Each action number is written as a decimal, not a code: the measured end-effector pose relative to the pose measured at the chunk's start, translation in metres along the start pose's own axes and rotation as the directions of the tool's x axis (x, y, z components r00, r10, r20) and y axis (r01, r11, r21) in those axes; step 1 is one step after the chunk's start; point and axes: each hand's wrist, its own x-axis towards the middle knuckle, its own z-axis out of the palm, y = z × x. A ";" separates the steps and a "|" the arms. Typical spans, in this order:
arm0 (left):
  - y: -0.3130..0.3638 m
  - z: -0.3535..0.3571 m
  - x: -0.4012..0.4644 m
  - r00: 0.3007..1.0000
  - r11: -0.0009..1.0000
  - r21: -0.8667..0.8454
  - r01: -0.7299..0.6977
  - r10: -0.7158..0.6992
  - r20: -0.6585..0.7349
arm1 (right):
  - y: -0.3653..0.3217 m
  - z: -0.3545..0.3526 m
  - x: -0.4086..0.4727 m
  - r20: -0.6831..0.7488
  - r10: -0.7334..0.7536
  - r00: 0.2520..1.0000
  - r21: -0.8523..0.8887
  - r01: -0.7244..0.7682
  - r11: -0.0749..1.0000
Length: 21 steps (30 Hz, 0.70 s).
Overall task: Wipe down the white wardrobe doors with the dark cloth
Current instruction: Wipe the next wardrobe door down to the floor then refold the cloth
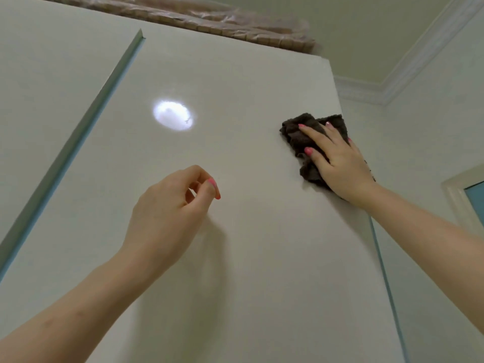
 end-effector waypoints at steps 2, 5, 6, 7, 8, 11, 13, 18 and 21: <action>0.000 -0.003 0.000 1.000 1.000 -0.005 0.006 -0.006 0.000 | -0.006 0.003 -0.005 -0.005 0.035 0.999 0.001 -0.035 0.999; -0.003 -0.009 -0.004 1.000 1.000 -0.014 0.023 -0.023 -0.014 | -0.016 0.007 -0.043 -0.035 0.001 0.999 0.019 0.000 1.000; -0.004 -0.011 -0.006 1.000 1.000 -0.012 0.023 -0.024 -0.016 | -0.021 0.006 -0.062 -0.032 -0.032 0.999 0.021 0.032 0.999; -0.005 -0.014 -0.009 1.000 1.000 -0.005 0.022 -0.022 -0.012 | -0.027 0.005 -0.085 -0.019 -0.075 0.997 0.020 0.075 0.997; -0.006 -0.017 -0.012 1.000 1.000 0.006 0.015 -0.015 -0.003 | -0.031 0.003 -0.108 0.004 -0.135 0.991 0.009 0.135 0.991; -0.009 -0.024 -0.021 1.000 0.999 0.049 -0.005 0.004 0.016 | -0.036 -0.002 -0.167 0.128 -0.421 0.898 -0.049 0.430 0.901; -0.011 -0.027 -0.024 1.000 0.998 0.057 -0.013 0.013 0.008 | -0.031 -0.009 -0.173 0.220 -0.555 0.803 -0.046 0.576 0.816; -0.013 -0.030 -0.028 1.000 0.999 0.033 0.004 -0.005 0.012 | -0.023 -0.003 -0.121 0.209 -0.461 0.862 -0.082 0.486 0.870; -0.011 -0.036 -0.033 1.000 1.000 -0.005 0.004 -0.004 0.031 | -0.033 0.005 -0.088 0.061 -0.168 0.984 0.015 0.168 0.986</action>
